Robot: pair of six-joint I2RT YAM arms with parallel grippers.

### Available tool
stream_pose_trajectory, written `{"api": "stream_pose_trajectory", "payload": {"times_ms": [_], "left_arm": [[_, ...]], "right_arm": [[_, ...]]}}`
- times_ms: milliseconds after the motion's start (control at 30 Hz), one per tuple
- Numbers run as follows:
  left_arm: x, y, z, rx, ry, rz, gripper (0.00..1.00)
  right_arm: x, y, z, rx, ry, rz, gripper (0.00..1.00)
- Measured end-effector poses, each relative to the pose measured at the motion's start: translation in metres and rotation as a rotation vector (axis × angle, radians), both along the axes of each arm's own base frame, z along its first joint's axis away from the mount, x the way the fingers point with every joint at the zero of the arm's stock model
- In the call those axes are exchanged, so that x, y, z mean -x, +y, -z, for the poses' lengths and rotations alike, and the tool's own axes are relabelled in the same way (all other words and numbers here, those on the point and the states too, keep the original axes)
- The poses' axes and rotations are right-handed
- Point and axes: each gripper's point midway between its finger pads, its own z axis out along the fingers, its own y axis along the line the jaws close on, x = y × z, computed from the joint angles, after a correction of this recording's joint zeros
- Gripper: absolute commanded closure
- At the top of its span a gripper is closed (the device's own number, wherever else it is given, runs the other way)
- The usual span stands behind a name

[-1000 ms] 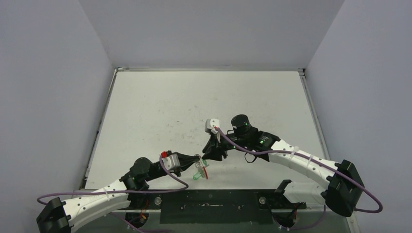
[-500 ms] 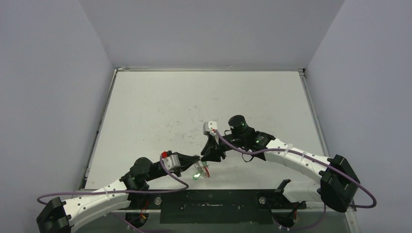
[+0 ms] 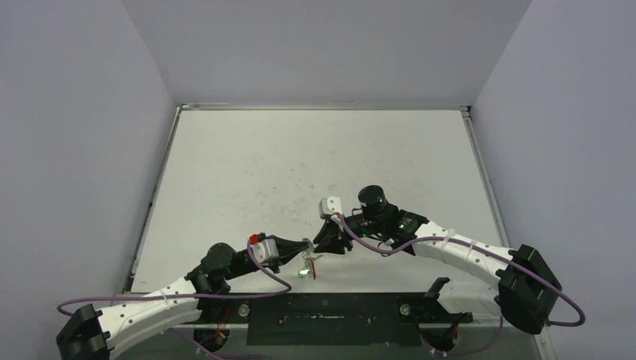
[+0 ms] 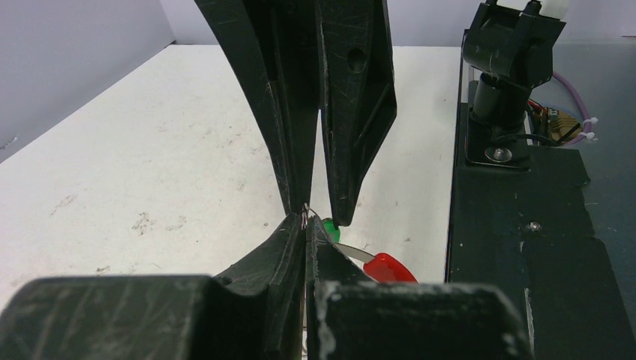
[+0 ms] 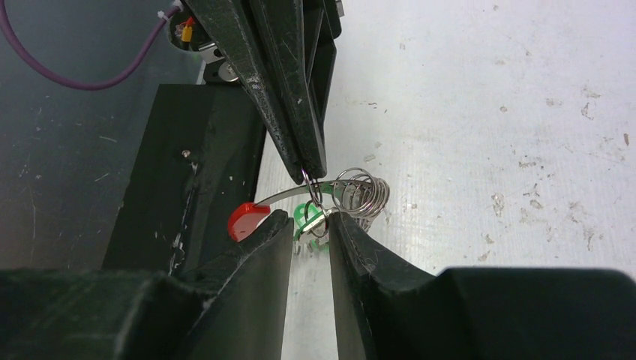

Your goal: Put the keys on the keyring

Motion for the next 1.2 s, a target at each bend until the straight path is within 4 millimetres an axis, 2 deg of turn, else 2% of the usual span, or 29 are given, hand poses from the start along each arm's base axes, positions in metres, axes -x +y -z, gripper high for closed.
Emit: {"api": "stream_pose_trajectory", "payload": {"times_ms": [200,433,700,833,900,1033,1200], "left_arm": [[0.0,0.0,0.0,0.0,0.0,0.0,1.0],[-0.001,0.0,0.001,-0.002,0.002,-0.001,1.0],[-0.002,0.0,0.002,-0.005,0.006,-0.008,1.0],[-0.002,0.0,0.001,-0.003,0.005,-0.008,0.81],[-0.003,0.001,0.0,0.0,0.003,-0.021,0.74],[-0.006,0.005,0.004,-0.023,0.018,-0.045,0.71],[-0.008,0.006,0.004,-0.067,0.036,-0.058,0.7]], "right_arm": [[-0.004,0.005,-0.007,-0.038,-0.021,0.005,0.8],[-0.006,0.01,-0.013,-0.069,-0.023,0.005,1.0],[-0.003,0.007,-0.01,-0.053,-0.024,-0.005,1.0],[-0.002,0.003,-0.011,-0.038,-0.036,0.002,1.0],[-0.002,-0.002,-0.008,0.0,-0.032,0.021,1.0],[-0.005,-0.01,-0.004,0.095,-0.017,0.057,1.0],[-0.009,-0.008,-0.016,0.199,-0.036,0.089,1.0]]}}
